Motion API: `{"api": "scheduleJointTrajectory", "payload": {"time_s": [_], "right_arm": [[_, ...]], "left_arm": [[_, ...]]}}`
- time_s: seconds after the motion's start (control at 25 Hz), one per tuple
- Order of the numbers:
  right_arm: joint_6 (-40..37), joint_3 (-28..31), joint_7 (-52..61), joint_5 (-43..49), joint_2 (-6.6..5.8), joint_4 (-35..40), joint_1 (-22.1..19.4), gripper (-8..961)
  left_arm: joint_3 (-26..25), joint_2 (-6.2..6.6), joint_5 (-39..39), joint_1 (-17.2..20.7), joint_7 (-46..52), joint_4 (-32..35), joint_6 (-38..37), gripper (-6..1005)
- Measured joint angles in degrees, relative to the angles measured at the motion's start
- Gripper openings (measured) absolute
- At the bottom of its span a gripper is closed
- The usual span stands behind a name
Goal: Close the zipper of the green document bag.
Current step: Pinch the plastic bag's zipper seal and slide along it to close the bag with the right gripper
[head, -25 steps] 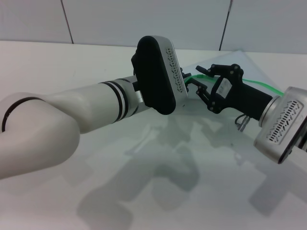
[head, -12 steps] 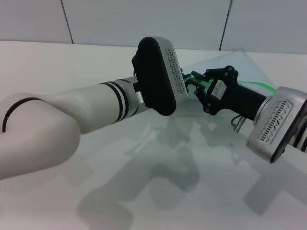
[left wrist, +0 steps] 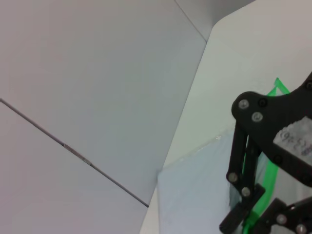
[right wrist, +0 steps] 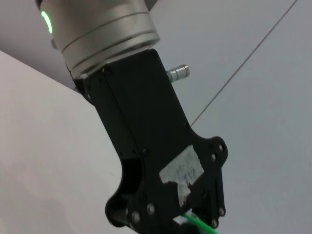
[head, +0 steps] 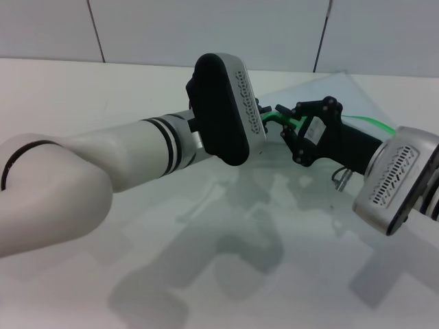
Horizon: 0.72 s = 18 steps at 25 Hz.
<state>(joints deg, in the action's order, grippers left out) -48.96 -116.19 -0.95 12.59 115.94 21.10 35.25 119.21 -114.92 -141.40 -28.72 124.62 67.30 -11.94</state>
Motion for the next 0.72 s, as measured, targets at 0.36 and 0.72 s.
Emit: {"api": "scheduleJointTrajectory", "payload": {"time_s": [0.36, 0.72], "right_arm": [[0.08, 1.53, -0.11, -0.20, -0.09, -0.01, -0.90, 87], [0.13, 4.17, -0.19, -0.10, -0.35, -0.44, -1.54, 83]], "left_arm": [[-0.14, 0.07, -0.38, 1.02, 0.02, 0.69, 0.02, 54], [-0.73, 0.67, -0.77, 4.04, 0.03, 3.94, 0.03, 54]]}}
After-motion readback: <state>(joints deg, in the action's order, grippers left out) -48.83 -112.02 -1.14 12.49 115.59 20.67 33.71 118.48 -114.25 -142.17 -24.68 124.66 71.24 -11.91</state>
